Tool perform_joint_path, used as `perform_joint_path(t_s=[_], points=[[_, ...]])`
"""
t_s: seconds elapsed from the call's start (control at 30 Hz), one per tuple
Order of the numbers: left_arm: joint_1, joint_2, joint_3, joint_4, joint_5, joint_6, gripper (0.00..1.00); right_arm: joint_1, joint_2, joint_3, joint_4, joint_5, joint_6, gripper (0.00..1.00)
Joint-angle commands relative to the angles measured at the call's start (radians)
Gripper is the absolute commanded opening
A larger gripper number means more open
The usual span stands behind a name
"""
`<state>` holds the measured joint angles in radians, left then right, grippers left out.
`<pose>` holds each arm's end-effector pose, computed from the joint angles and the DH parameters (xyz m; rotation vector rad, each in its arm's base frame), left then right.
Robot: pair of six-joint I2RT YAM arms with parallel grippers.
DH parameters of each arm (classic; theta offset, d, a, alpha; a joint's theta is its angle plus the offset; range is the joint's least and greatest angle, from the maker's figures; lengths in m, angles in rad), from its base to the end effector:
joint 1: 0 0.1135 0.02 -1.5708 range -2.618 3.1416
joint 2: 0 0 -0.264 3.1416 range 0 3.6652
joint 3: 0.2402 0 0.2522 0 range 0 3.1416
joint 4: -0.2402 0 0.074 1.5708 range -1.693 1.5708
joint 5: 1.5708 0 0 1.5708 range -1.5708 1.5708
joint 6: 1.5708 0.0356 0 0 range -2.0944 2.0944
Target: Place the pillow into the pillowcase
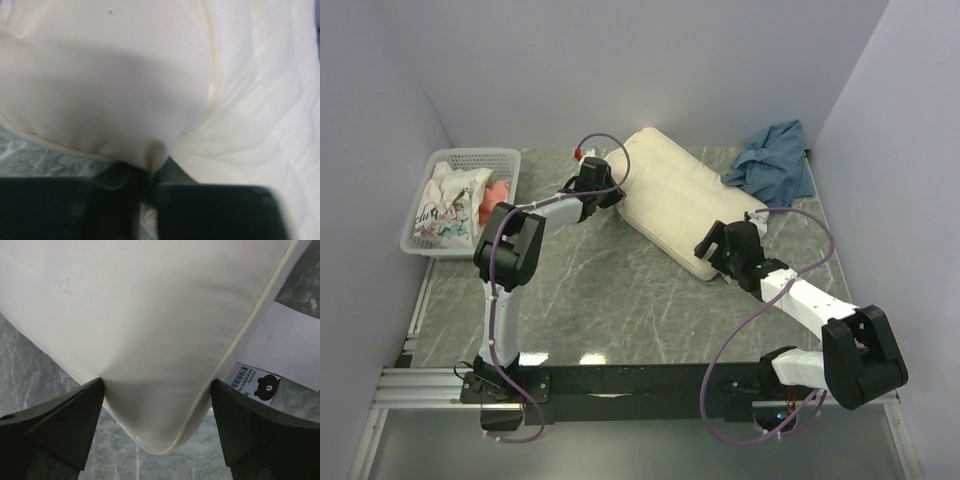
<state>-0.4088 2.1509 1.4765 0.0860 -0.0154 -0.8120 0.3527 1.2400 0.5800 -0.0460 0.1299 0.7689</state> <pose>0.4449 -0.1922 0.1674 -0.4577 2.1934 -0.6729 0.2341 0.0812 0.1895 0.5446 2.2436 0.4394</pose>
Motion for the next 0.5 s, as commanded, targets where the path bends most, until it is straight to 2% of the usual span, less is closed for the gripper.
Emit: perform_joint_path(t_s=[0.0,0.13,0.17,0.27,0.3,0.47], points=[[0.007,-0.087,-0.056,0.058,-0.066,0.034,0.01,-0.006,0.015,0.003,0.043,0.001,-0.008,0.87],[0.013,-0.304,-0.194,0.026,-0.167,0.062,0.01,-0.006,0.047,0.023,0.070,-0.027,-0.022,0.68],[0.018,-0.350,-0.208,0.002,-0.188,0.069,0.01,-0.008,0.058,0.030,0.078,-0.042,-0.031,0.58],[0.025,-0.534,-0.258,-0.058,-0.253,0.094,0.01,-0.004,0.124,0.092,0.092,-0.122,-0.042,0.41],[0.025,-0.621,-0.271,-0.068,-0.264,0.118,0.01,0.005,0.165,0.112,0.097,-0.143,-0.042,0.38],[0.044,-0.810,-0.295,-0.198,-0.334,0.146,0.01,0.060,0.298,0.269,0.106,-0.248,-0.045,0.30]])
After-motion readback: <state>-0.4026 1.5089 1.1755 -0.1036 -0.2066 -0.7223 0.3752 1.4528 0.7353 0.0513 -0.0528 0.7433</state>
